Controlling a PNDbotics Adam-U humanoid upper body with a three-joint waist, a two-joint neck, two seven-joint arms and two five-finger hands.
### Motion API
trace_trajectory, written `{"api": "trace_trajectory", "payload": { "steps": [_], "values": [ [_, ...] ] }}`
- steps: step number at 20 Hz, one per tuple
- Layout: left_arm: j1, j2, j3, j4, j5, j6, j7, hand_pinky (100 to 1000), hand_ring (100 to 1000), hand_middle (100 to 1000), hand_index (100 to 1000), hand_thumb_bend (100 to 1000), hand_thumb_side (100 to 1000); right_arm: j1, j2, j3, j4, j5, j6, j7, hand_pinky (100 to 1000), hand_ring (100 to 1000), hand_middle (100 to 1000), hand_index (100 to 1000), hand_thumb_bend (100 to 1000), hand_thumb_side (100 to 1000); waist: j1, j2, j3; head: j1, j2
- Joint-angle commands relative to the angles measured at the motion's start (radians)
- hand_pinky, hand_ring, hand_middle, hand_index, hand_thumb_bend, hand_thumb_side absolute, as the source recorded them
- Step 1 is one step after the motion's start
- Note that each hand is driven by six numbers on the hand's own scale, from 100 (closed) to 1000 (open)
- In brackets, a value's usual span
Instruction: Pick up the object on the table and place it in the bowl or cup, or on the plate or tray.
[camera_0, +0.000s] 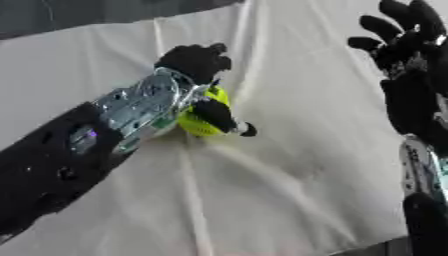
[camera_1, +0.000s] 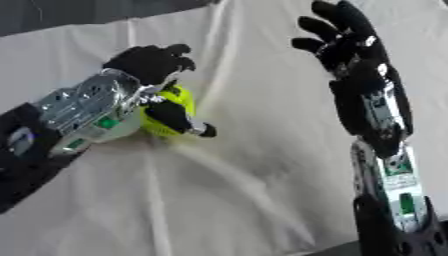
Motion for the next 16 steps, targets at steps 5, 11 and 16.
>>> {"api": "trace_trajectory", "payload": {
  "steps": [5, 11, 16],
  "values": [
    [-0.016, -0.005, -0.033, 0.106, 0.093, 0.23, -0.191, 600, 823, 1000, 939, 699, 771, -0.005, 0.001, 0.0, -0.015, 0.0, -0.007, 0.009, 851, 918, 938, 1000, 100, 851, -0.006, -0.021, 0.003, -0.002, 0.004],
    [-0.012, -0.017, -0.064, 0.175, 0.169, 0.277, -0.191, 619, 850, 1000, 950, 658, 762, -0.004, 0.002, 0.0, -0.015, 0.0, -0.006, 0.01, 851, 918, 938, 1000, 100, 852, -0.006, -0.021, 0.003, -0.003, 0.007],
    [-0.012, -0.022, -0.079, 0.196, 0.209, 0.306, -0.191, 613, 850, 1000, 961, 618, 724, -0.003, 0.002, 0.001, -0.016, 0.0, -0.006, 0.011, 852, 918, 938, 1000, 100, 852, -0.005, -0.021, 0.004, -0.003, 0.008]
  ]
}}
